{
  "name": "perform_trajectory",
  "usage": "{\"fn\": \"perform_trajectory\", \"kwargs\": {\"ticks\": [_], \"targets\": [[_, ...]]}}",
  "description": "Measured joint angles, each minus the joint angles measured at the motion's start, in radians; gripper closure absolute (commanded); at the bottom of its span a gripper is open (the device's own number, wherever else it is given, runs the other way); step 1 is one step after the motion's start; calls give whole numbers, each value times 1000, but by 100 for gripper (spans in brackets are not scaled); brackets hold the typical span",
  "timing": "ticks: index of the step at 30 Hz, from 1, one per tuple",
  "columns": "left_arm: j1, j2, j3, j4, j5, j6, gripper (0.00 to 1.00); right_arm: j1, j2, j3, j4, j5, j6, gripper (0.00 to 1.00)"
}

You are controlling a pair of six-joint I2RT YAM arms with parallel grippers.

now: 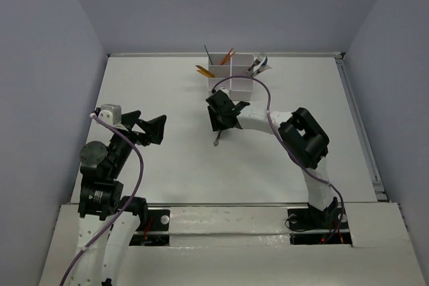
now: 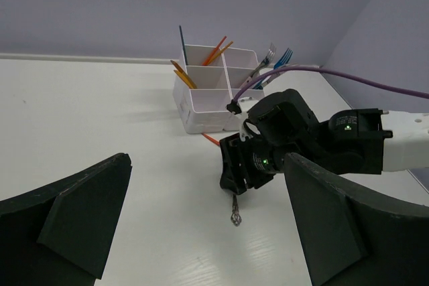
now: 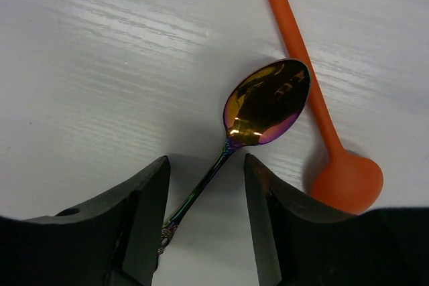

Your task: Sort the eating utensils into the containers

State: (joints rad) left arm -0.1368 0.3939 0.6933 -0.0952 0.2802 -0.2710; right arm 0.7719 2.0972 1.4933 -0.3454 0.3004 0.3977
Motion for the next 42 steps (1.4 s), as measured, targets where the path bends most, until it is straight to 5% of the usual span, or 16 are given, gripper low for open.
{"fn": "perform_trajectory", "kwargs": {"ticks": [16, 30, 36, 42], "targets": [[-8, 2, 0, 0, 1, 0, 1, -8, -30, -54, 20, 10, 13, 98], [-8, 2, 0, 0, 1, 0, 1, -15, -235, -237, 54, 8, 8, 100], [-8, 10, 0, 0, 0, 0, 1, -97, -372, -277, 359, -56, -47, 100], [-8, 24, 0, 0, 1, 0, 1, -148, -328, -211, 682, -45, -147, 100]]}}
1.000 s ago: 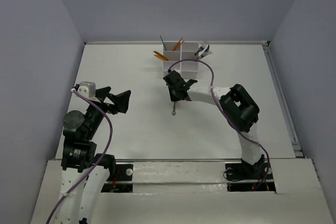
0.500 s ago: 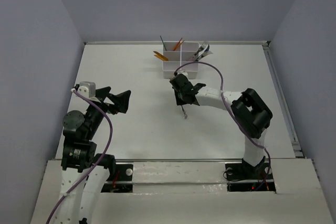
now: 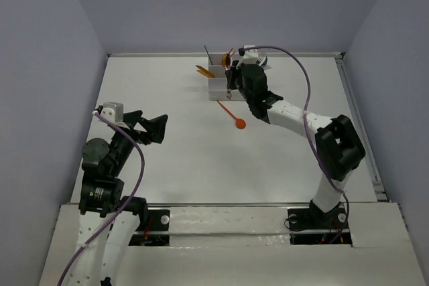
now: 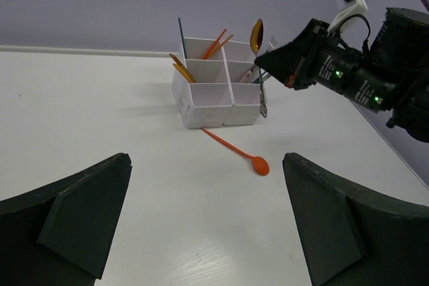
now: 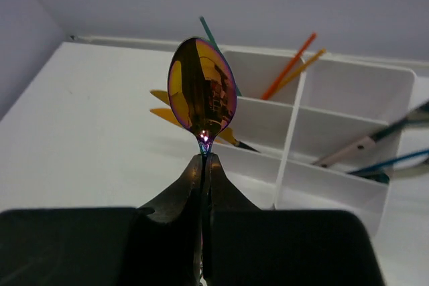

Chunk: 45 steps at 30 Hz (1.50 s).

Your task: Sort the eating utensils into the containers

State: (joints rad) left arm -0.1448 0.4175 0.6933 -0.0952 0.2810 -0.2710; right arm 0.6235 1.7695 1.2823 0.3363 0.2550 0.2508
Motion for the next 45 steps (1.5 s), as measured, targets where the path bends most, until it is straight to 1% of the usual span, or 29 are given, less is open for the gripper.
{"fn": "perform_trajectory", "kwargs": {"ticks": [4, 8, 13, 18, 26, 33, 41, 43, 45], "targets": [[0, 3, 0, 0, 1, 0, 1, -1, 95, 96, 147, 16, -61, 100], [0, 13, 0, 0, 4, 0, 1, -6, 190, 145, 293, 16, -115, 100], [0, 21, 0, 0, 4, 0, 1, -10, 305, 210, 407, 14, -168, 100], [1, 21, 0, 0, 6, 0, 1, -13, 388, 253, 457, 15, -201, 100], [8, 28, 0, 1, 14, 0, 1, -14, 465, 275, 509, 23, -222, 100], [18, 34, 0, 1, 26, 0, 1, -14, 485, 270, 549, 29, -224, 100], [23, 34, 0, 1, 29, 0, 1, -14, 491, 223, 607, 41, -223, 100], [24, 34, 0, 1, 30, 0, 1, -14, 496, 203, 614, 49, -221, 98], [24, 34, 0, 1, 30, 0, 1, -14, 505, 195, 615, 53, -220, 94]]}}
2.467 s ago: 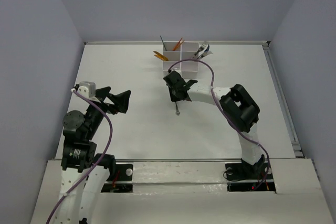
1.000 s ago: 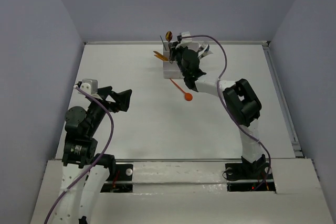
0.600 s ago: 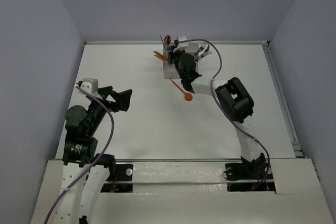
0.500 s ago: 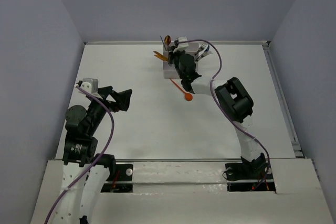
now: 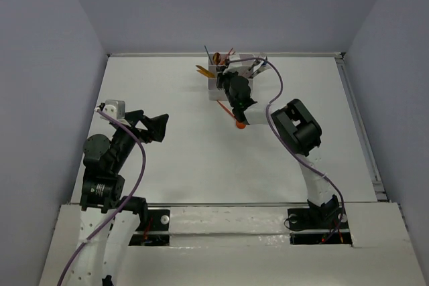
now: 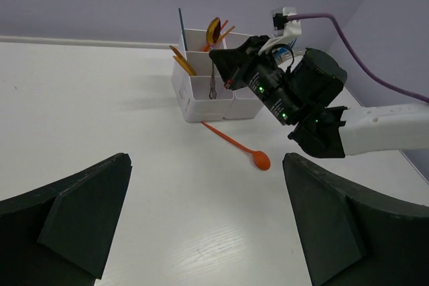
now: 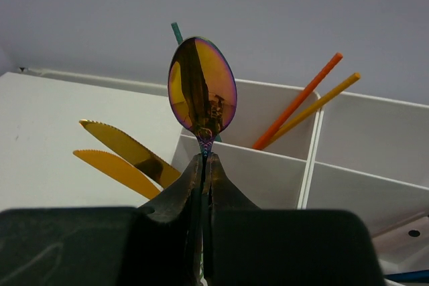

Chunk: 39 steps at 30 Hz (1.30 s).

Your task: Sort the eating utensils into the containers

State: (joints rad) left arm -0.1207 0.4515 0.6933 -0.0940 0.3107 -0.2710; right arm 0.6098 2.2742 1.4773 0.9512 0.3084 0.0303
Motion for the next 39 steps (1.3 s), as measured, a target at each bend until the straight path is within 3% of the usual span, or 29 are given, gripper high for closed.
{"fn": "perform_trajectory", "kwargs": {"ticks": [3, 7, 13, 20, 27, 31, 39], "targets": [[0, 0, 0, 0, 0, 0, 1, 0, 10, -6, 0, 5, 2, 81], [10, -1, 0, 0, -1, 0, 1, 0, 10, -26, 2, 5, 1, 53], [11, -2, 0, 0, -4, 0, 1, 0, -55, -71, -60, -23, 11, 46], [13, -2, 0, 0, -8, 0, 1, 0, -330, -218, -179, -119, 57, 46], [19, -2, 0, 0, -8, 0, 1, 0, -545, -330, -412, -285, 177, 41], [19, -2, 0, 0, -5, 0, 1, 0, -553, -381, -572, -385, 203, 38], [19, -4, 0, 0, -5, 0, 1, 0, -437, -302, -871, -443, 180, 18]]}}
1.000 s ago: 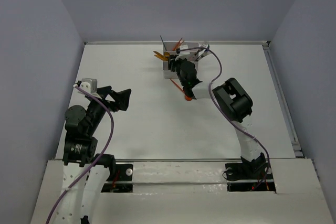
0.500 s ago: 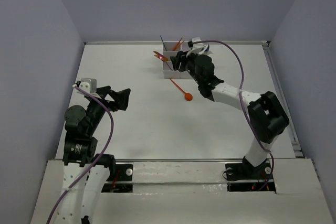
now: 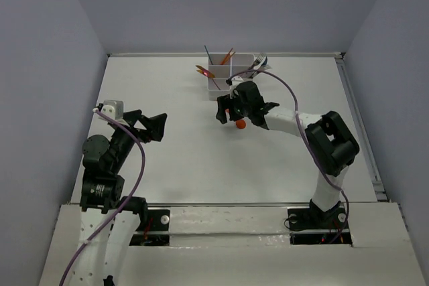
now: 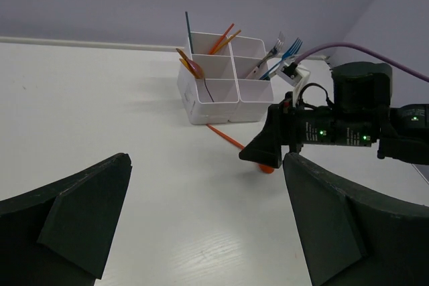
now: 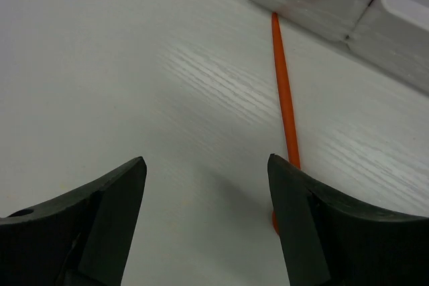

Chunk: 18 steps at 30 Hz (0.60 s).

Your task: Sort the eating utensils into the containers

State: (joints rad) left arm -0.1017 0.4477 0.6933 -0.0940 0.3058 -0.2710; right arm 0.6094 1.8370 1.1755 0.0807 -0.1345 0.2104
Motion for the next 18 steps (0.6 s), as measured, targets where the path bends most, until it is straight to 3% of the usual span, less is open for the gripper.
{"fn": "perform_trajectory", "kwargs": {"ticks": [14, 18], "targets": [[0, -14, 0, 0, 0, 0, 1, 0, 181, 160, -136, 103, -108, 17], [0, -14, 0, 0, 0, 0, 1, 0, 236, 204, -127, 107, -140, 22]]}}
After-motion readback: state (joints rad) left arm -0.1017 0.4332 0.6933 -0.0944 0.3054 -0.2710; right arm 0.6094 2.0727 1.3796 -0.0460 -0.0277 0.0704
